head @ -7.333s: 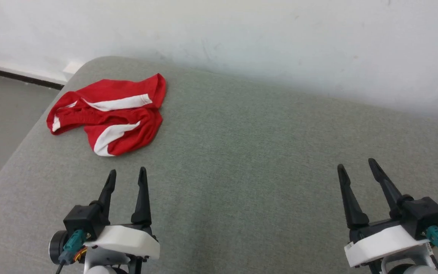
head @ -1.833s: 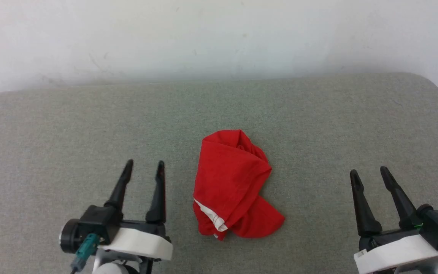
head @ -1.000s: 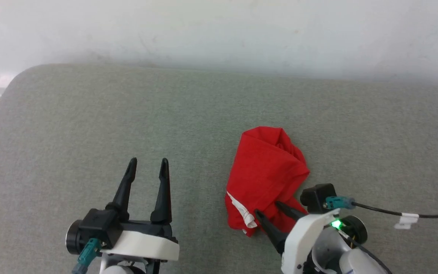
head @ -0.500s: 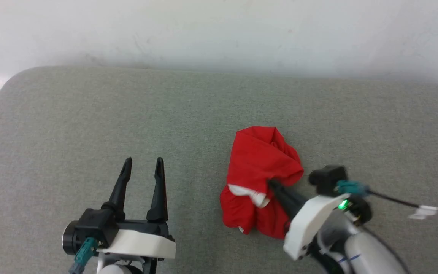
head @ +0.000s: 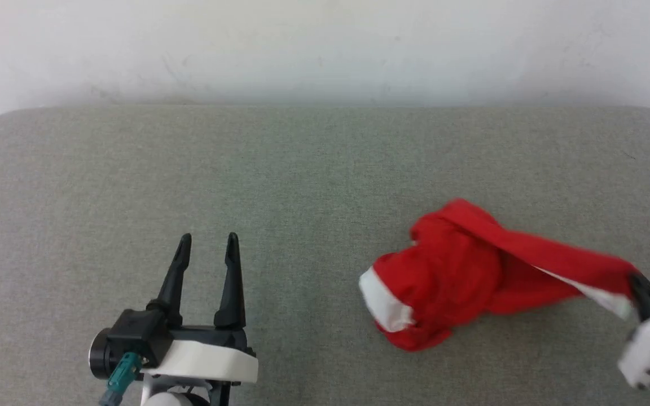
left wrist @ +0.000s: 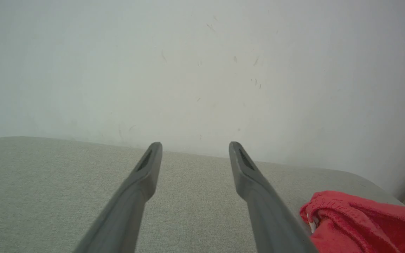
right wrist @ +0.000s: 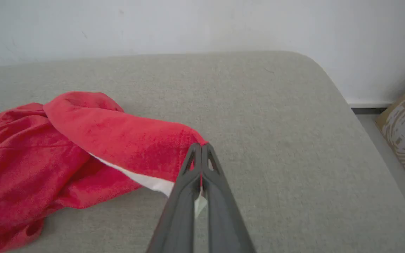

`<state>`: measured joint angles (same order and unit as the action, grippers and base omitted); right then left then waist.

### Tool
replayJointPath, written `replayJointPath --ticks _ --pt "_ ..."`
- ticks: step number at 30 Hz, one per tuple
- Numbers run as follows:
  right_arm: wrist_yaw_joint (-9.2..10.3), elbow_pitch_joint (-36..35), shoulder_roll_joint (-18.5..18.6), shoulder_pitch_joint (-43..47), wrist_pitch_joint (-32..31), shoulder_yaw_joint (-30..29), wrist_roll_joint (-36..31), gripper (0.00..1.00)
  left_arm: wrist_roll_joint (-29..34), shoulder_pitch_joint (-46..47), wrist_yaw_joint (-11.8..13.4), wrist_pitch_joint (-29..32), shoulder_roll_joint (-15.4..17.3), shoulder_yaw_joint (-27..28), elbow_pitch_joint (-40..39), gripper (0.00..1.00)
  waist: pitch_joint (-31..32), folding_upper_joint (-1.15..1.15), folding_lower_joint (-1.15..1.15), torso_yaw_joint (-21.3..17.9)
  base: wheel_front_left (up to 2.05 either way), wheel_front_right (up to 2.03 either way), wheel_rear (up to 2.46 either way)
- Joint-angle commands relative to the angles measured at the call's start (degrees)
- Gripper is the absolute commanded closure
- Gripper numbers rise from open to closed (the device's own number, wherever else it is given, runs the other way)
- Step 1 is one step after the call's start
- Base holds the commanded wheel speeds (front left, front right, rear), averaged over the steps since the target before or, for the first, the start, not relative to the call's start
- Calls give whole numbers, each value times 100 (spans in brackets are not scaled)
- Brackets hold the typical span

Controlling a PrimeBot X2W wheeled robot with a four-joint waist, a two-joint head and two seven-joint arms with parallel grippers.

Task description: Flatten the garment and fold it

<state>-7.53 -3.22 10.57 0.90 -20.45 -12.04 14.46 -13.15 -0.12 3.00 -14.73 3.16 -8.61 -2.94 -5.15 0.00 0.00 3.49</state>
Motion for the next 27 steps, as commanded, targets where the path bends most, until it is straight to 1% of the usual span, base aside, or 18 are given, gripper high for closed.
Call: replayJointPath --ticks 1,3,5,6,7,8,10,15,18,21,27 --pt "4 91 -71 151 -8 -227 20 100 15 -33 -56 -27 -20 16 12 0 -15 0 0 -12 0 0 0" --pt "4 313 -135 358 -57 -538 -48 100 13 -16 -63 -27 -22 17 31 0 -16 0 0 -19 0 0 0" --pt "4 589 -274 473 -36 -738 -24 100 14 -12 -69 -27 -23 21 52 0 -24 0 0 -28 0 0 0" --pt "4 718 -310 510 -7 -745 -35 67 16 -11 -70 -27 -24 22 62 0 -29 0 0 -33 0 0 0" --pt "4 795 -358 528 51 -723 2 12 17 -10 -69 -27 -24 23 74 0 -28 0 0 -38 0 0 0" --pt "4 835 -403 532 139 -695 41 0 17 -12 -68 -27 -25 22 86 0 -28 0 0 -43 0 0 0" --pt "4 792 -480 521 416 -666 78 0 18 -10 -69 -27 -26 21 107 0 -35 0 0 -54 0 0 0" --pt "4 309 -666 420 1592 -861 -123 0 42 -18 -57 -27 -27 4 180 0 -26 0 0 -69 0 0 0" --pt "4 69 -718 414 2018 -716 -330 0 18 -23 -62 -27 -27 18 250 0 15 0 0 -76 0 0 0" --pt "4 -205 -746 493 2203 -456 -476 0 12 -45 -71 -27 -27 -6 324 0 80 0 0 -71 0 0 0" --pt "4 -822 -765 806 2166 322 -611 0 -65 -77 -107 -27 -27 -101 447 0 180 0 0 -83 0 0 0"
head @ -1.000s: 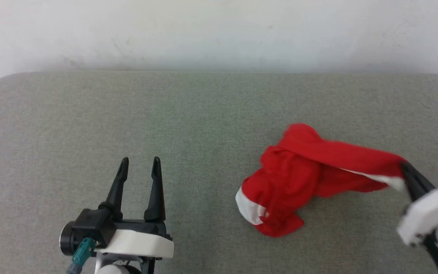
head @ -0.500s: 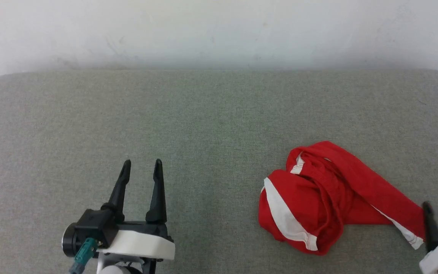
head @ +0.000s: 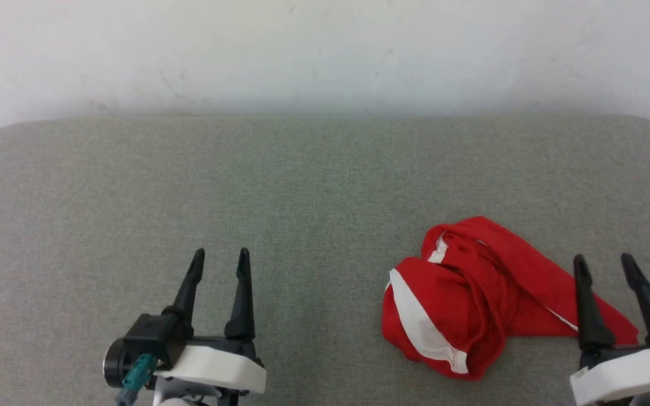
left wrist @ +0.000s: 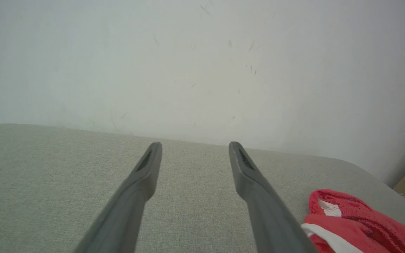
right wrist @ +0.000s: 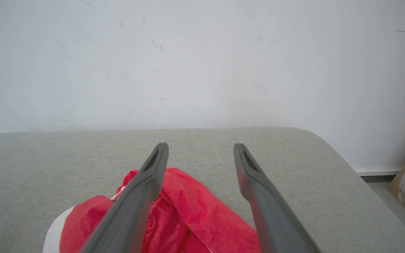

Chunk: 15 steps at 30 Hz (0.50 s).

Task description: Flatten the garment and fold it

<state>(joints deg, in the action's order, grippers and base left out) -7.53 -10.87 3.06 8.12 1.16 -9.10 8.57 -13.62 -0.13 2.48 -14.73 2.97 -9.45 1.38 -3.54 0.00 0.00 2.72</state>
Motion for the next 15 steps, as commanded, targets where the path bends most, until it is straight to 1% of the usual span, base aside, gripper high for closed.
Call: replayJointPath --ticks 1,5,8,10,15 --pt "4 -146 -15 145 -11 119 -8 0 -26 -77 -66 -27 -9 -50 38 0 27 0 0 -9 0 0 0" --pt "4 -387 -16 344 -58 363 50 0 -9 -5 -164 -16 -9 -265 212 0 32 0 0 -42 0 0 0" --pt "4 -495 -17 437 -87 472 73 0 2 162 -295 220 -9 -544 442 0 12 0 0 -82 0 0 0" --pt "4 -526 -17 466 -139 522 74 0 -43 324 -413 507 -9 -807 623 0 -20 0 0 -119 0 0 0" --pt "4 -588 -17 408 -190 560 18 0 -297 829 -666 1491 -9 -1627 1139 0 -161 0 0 -242 0 0 0"
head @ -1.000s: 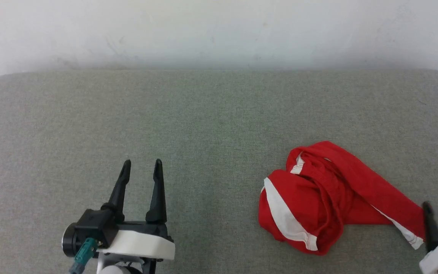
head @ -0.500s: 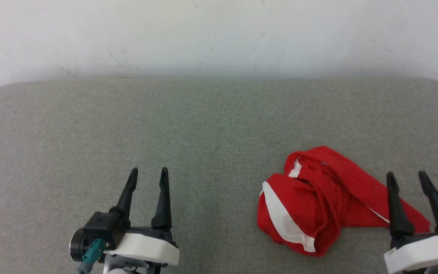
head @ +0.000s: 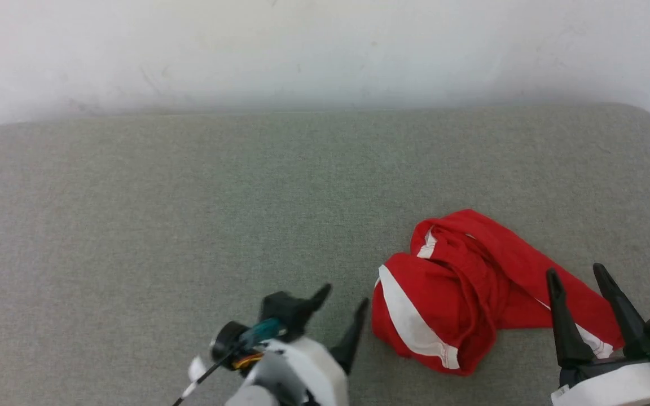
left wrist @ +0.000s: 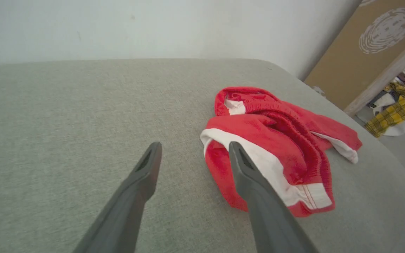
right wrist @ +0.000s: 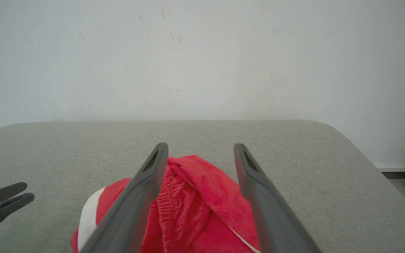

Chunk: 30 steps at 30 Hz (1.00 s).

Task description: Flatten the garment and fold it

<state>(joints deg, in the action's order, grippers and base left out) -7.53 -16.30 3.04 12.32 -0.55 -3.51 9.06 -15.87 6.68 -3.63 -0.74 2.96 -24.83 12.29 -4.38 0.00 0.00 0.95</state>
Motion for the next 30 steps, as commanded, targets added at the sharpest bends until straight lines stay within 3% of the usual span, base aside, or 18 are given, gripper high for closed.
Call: replayJointPath --ticks 1,8,17,18,19,20,21,24,30 --pt "4 -56 -15 -35 -27 -2 -39 0 -117 260 -80 299 -8 -255 149 0 -109 0 0 -94 0 0 0" --pt "4 -44 -15 -196 -34 41 -19 0 -384 978 -161 1415 -8 -1040 949 0 -332 0 0 -332 0 0 0" --pt "4 80 -16 -302 11 52 67 0 -625 1442 -201 2225 -8 -1502 1717 0 -500 0 0 -525 0 0 0" --pt "4 92 -16 -311 19 51 76 0 -679 1458 -215 2335 -8 -1545 1781 20 -511 0 0 -536 0 0 0" --pt "4 101 -16 -321 30 51 89 0 -745 1465 -232 2438 -8 -1575 1836 53 -518 0 0 -545 0 0 0" --pt "4 110 -16 -329 40 55 105 0 -828 1468 -249 2514 -8 -1574 1873 71 -523 0 0 -554 0 0 0" --pt "4 121 -16 -336 45 62 117 0 -889 1490 -263 2534 9 -1548 1879 100 -525 0 0 -563 0 0 0" --pt "4 157 -16 -344 48 60 147 0 -950 1633 -215 2330 219 -1319 1723 100 -509 0 0 -550 0 0 0" --pt "4 225 -16 -301 42 -23 190 0 -920 1647 249 1889 967 -650 726 100 -405 0 0 -422 0 0 0"
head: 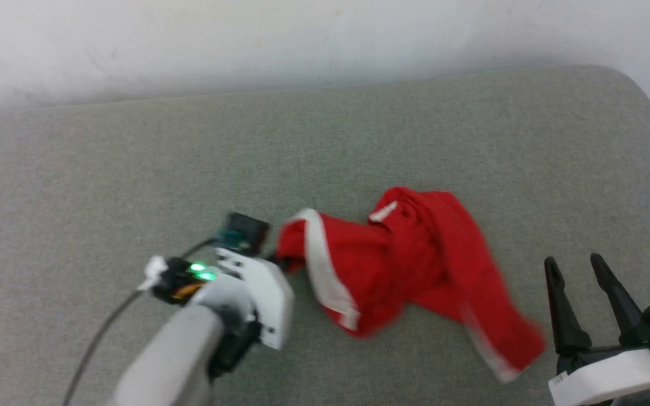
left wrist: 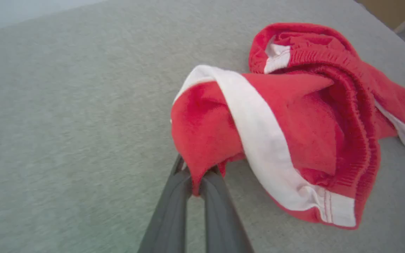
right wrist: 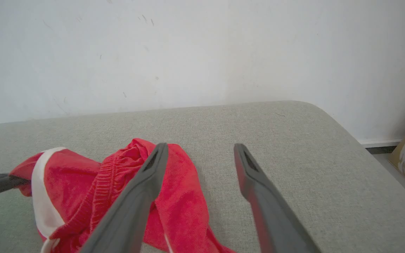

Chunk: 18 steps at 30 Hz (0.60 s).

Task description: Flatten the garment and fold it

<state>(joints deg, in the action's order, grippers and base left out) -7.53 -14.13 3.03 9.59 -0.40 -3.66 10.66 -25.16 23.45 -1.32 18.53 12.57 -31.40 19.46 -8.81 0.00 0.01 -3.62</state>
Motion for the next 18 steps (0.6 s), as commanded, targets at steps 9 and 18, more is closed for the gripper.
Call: replayJointPath --ticks 9,18 --pt "4 113 -15 47 54 -17 94 0 -523 -1875 1193 262 844 1067 -1565 100 187 0 -1 191 0 0 0" --pt "4 84 -15 -8 4 31 55 0 -547 -2511 1526 -1118 517 1501 -1771 0 125 0 -1 383 0 0 0"
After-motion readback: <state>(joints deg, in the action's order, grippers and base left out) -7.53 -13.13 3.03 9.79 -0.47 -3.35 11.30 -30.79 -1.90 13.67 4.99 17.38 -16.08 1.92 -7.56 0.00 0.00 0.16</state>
